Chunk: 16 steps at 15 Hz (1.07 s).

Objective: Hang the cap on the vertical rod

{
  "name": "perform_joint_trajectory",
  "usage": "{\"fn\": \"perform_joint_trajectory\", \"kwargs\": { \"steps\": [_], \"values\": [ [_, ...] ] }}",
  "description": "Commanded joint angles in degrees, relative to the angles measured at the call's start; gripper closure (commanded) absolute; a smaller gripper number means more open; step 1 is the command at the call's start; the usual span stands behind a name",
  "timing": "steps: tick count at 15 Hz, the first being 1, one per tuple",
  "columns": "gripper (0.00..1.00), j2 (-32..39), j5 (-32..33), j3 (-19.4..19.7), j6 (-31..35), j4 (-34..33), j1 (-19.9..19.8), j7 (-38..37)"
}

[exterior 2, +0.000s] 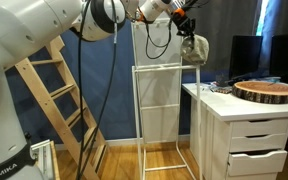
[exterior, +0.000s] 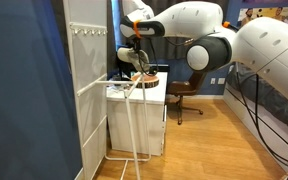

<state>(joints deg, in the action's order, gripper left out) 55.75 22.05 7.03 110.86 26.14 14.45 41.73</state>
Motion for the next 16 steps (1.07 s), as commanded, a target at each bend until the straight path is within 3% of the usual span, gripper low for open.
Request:
{"fn": "perform_joint_trajectory", "kwargs": {
  "steps": [1, 11, 16],
  "values": [
    [0.98, 0.51, -0.02, 0.26, -0.26, -0.59, 0.15, 1.01],
    [0.98, 7.00, -2.65, -5.26, 11.24, -1.37, 1.00, 24.99],
    [0.98, 7.94, -4.80, -7.09, 13.79, -1.18, 0.38, 37.37]
  ]
}}
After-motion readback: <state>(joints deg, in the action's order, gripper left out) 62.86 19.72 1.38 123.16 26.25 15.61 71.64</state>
